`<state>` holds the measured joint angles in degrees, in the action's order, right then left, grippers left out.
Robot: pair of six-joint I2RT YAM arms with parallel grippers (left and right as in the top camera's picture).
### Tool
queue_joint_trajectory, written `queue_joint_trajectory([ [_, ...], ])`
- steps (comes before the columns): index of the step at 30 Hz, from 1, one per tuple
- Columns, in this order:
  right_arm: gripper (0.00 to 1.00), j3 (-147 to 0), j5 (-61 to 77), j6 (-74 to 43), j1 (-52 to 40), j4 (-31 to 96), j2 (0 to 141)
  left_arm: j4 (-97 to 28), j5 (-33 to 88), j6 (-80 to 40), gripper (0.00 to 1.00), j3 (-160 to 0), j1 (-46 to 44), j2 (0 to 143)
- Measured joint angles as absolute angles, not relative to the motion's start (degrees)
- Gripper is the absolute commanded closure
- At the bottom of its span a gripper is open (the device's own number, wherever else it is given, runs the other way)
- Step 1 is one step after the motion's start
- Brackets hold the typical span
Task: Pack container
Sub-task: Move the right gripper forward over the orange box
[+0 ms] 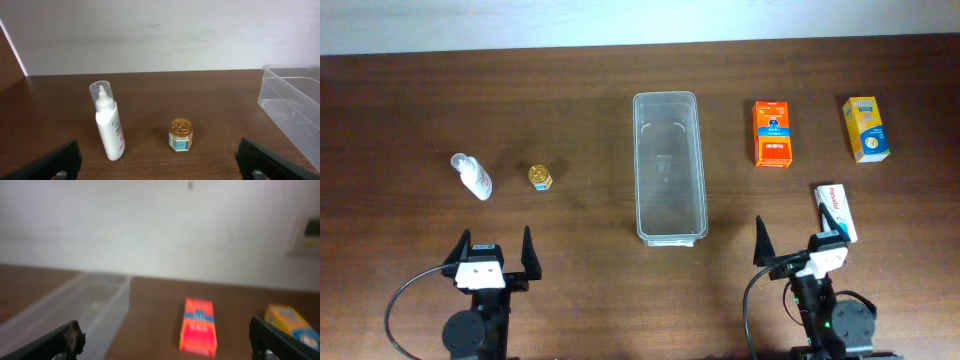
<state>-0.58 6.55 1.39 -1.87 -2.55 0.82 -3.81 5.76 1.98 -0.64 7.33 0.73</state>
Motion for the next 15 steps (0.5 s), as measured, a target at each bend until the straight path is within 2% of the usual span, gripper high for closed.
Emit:
queue_joint_trajectory([
  [2, 0.02, -0.6, 8.0, 1.0, -1.9, -7.6, 0.8, -3.8, 5.8, 2.0, 0.01, -0.6, 7.3, 0.7],
  [8, 0.02, -2.9, 7.8, 0.4, -1.9, -8.8, 2.4, -3.8, 5.8, 2.0, 0.01, -0.6, 7.3, 0.7],
  [15, 0.02, -18.0, 6.4, 3.7, -1.9, -7.6, 18.2, -3.8, 5.8, 2.0, 0.0, -0.7, 7.3, 0.7],
])
